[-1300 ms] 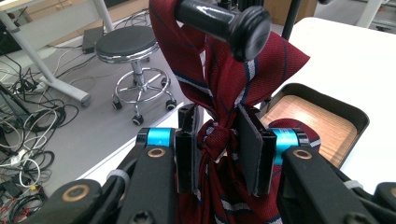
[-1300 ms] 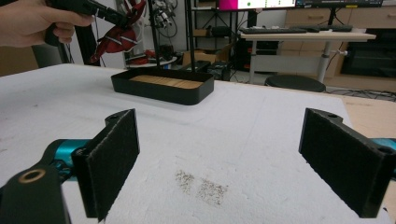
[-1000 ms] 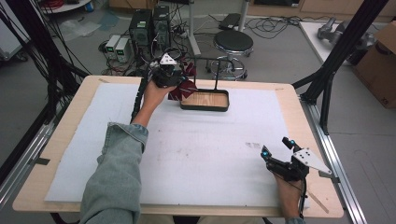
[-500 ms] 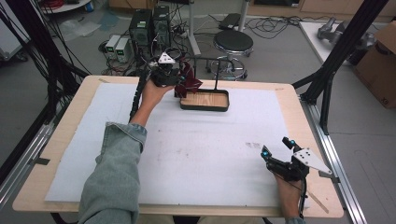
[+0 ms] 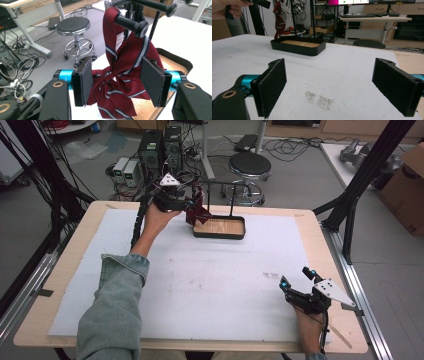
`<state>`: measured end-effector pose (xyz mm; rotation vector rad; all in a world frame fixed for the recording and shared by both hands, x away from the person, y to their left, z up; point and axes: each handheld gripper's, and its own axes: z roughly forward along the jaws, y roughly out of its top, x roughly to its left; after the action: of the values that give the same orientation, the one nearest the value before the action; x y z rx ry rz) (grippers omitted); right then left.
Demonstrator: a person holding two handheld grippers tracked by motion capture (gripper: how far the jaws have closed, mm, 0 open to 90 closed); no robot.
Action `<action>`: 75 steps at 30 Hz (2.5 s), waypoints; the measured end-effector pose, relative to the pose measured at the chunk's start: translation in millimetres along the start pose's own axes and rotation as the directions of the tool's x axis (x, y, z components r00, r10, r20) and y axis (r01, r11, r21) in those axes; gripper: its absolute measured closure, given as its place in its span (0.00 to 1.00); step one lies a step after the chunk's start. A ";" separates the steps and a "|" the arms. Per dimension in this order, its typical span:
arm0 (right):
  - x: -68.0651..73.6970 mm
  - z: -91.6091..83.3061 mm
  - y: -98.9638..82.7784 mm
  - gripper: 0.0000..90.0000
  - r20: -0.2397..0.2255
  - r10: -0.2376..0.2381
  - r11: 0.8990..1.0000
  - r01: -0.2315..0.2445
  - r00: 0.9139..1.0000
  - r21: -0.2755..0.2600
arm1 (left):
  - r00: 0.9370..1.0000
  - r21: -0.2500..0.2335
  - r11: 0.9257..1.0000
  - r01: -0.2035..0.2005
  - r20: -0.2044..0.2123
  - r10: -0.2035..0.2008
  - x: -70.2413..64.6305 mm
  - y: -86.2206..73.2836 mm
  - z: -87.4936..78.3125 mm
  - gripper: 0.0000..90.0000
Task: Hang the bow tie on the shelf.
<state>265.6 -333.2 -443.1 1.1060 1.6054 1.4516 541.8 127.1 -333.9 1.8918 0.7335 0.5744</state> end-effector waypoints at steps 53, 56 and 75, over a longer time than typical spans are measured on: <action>-0.8 0.4 0.4 0.13 0.008 -0.002 1.000 0.002 1.000 -0.004 | 0.989 -0.231 0.973 -0.008 -0.148 -0.027 -32.9 -34.3 -202.2 0.26; -0.7 0.4 0.4 0.13 0.007 -0.001 1.000 0.001 1.000 -0.004 | 0.987 -0.232 0.973 -0.007 -0.160 -0.031 -36.2 -43.2 -212.4 0.26; -0.5 0.5 0.4 0.13 0.007 -0.003 1.000 0.003 1.000 -0.004 | 0.965 -0.204 0.979 0.008 -0.255 -0.061 -72.5 -119.4 -248.5 0.23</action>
<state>266.3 -333.5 -442.8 1.1052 1.5981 1.4469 296.2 271.1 -348.7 1.6307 0.8414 0.8537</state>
